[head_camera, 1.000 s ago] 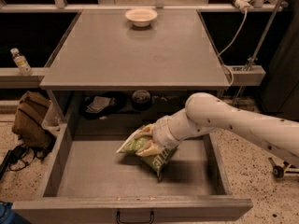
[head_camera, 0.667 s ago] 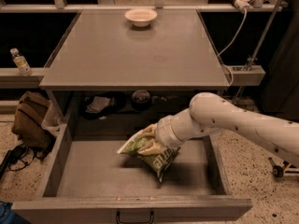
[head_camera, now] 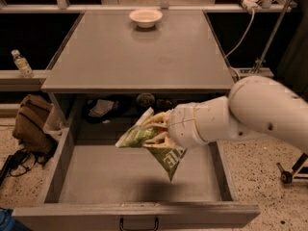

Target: Pick green jalapeno chip bag from top drawer and place on counter

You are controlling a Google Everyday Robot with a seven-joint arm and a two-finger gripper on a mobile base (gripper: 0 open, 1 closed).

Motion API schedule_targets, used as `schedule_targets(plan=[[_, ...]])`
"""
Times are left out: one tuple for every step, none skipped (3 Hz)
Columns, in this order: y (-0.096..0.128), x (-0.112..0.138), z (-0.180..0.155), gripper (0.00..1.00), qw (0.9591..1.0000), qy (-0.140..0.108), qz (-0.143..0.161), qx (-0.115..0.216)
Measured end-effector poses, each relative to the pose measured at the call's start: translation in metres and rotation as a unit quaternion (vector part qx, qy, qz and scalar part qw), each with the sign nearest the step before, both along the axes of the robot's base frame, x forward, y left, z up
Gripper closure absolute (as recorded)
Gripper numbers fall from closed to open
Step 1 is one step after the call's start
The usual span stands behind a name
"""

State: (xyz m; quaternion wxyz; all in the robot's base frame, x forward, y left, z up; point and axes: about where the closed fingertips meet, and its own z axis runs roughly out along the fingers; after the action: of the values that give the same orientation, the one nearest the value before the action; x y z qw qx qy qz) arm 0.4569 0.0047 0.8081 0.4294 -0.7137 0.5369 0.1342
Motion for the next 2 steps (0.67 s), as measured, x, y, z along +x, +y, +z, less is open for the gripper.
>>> schedule_targets(plan=[[-0.0232, -0.0098, 0.0234, 1.0, 0.999, -0.035, -0.022, -0.015], [-0.0237, -0.0094, 0.0218, 1.0, 0.9991, -0.032, -0.024, -0.014]])
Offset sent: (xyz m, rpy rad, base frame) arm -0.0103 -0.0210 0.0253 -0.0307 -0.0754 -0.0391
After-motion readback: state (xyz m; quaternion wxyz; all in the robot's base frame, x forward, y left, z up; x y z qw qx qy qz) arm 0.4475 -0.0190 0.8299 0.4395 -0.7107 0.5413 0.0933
